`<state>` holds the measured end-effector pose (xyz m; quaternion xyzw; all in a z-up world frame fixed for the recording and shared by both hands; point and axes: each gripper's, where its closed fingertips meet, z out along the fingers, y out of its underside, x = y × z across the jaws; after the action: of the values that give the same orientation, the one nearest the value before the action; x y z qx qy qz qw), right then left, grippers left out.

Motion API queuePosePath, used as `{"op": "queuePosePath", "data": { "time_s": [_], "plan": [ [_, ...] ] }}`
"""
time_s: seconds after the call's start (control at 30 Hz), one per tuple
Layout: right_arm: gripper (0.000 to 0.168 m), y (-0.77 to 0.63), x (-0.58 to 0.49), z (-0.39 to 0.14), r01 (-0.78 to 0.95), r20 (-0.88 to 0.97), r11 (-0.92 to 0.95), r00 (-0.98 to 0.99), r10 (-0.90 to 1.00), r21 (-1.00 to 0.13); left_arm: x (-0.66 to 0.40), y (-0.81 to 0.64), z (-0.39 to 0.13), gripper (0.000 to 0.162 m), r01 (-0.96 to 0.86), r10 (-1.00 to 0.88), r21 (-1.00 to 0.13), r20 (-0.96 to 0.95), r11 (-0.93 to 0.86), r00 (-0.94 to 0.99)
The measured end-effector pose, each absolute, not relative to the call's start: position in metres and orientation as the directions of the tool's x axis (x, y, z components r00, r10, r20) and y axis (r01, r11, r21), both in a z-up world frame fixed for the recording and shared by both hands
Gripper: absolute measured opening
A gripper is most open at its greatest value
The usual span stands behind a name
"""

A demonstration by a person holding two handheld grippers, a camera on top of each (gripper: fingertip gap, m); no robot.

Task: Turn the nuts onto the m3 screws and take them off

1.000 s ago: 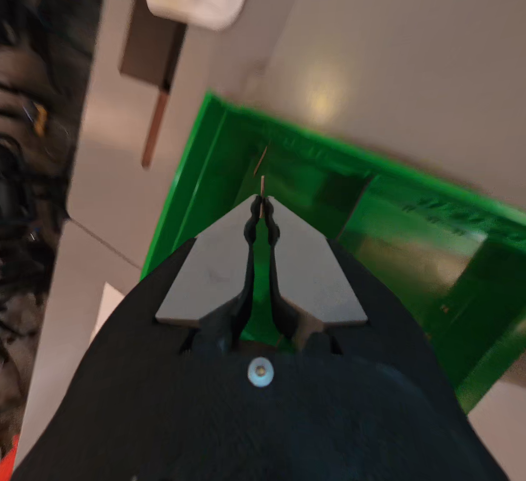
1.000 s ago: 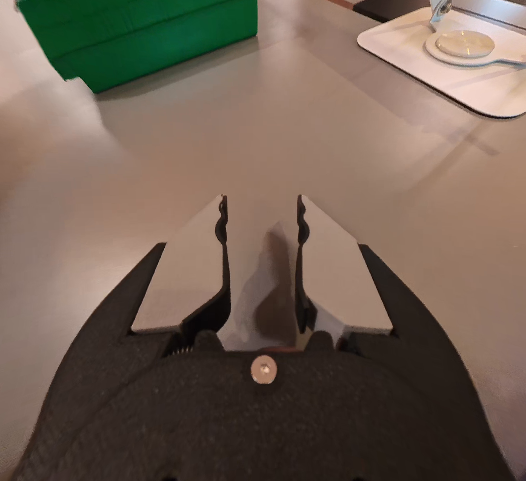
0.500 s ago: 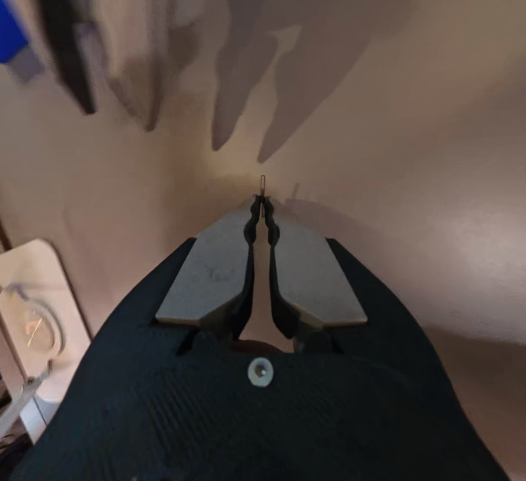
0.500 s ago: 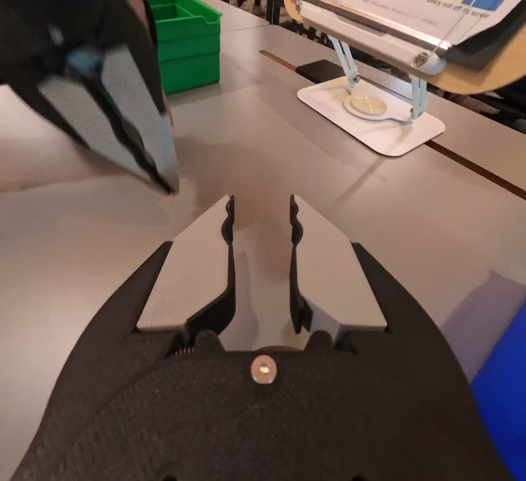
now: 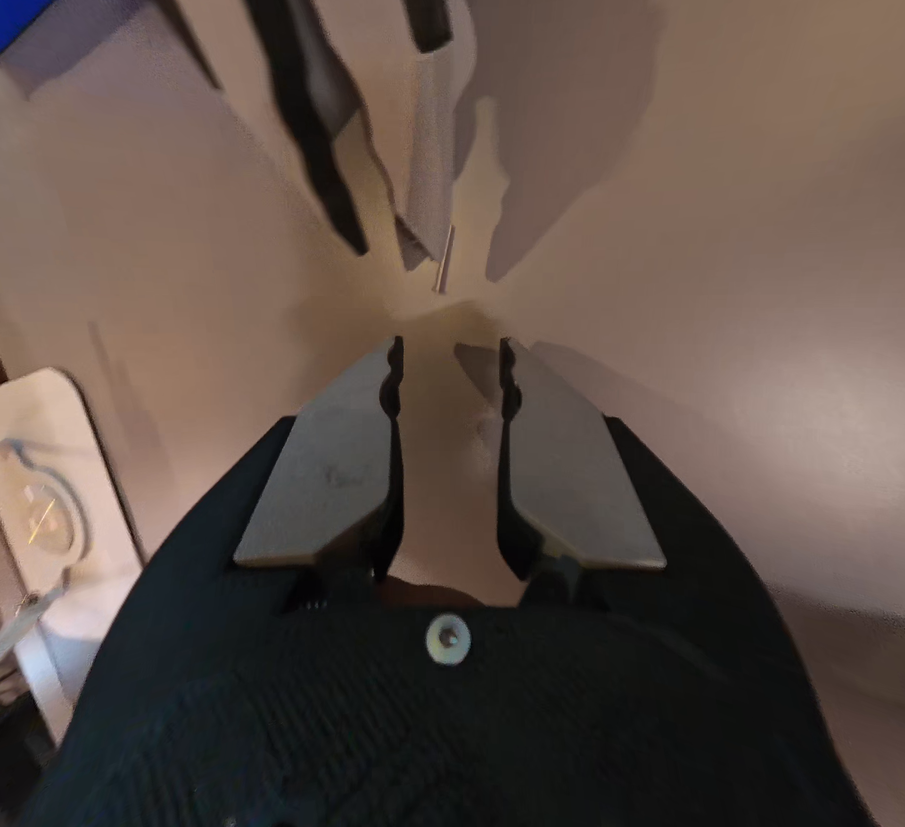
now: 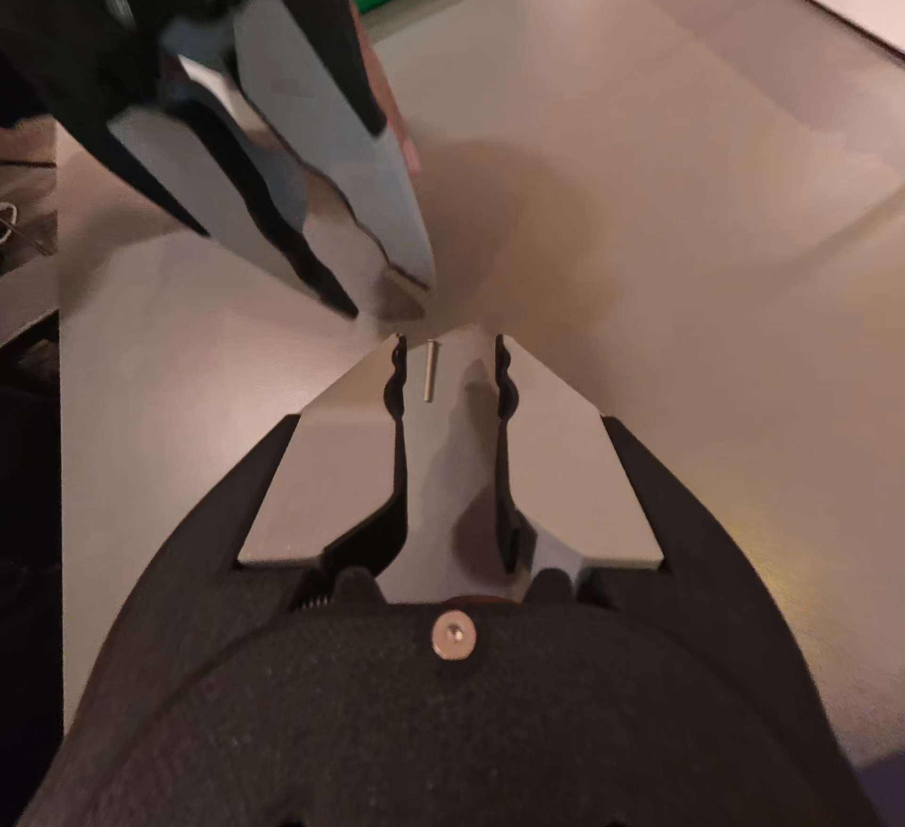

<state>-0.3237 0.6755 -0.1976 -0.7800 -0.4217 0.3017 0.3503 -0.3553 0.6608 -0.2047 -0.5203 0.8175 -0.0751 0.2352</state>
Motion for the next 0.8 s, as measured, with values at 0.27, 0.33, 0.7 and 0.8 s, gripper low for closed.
{"op": "queuePosePath", "data": {
  "time_s": [0.27,0.33,0.7,0.8],
  "plan": [
    [0.000,0.671,-0.334,-0.228,0.624,0.025,-0.304,0.461,0.887,-0.720,-0.454,0.660,-0.120,0.037,-0.819,-0.913,-0.485,-0.393,0.308,-0.111],
    [0.000,0.671,-0.334,-0.228,0.614,0.016,-0.309,0.465,0.885,-0.726,-0.490,0.664,-0.097,0.037,-0.826,-0.904,-0.501,-0.427,0.257,-0.023],
    [0.024,0.666,-0.336,-0.226,0.623,0.023,-0.280,0.432,0.901,-0.731,-0.660,0.675,-0.074,0.037,-0.883,-0.874,-0.464,-0.400,-0.065,0.275],
    [0.029,0.664,-0.341,-0.210,0.558,-0.012,-0.264,0.413,0.910,-0.787,-0.681,0.681,-0.089,0.038,-0.890,-0.863,-0.444,-0.405,-0.105,0.303]
  ]
}}
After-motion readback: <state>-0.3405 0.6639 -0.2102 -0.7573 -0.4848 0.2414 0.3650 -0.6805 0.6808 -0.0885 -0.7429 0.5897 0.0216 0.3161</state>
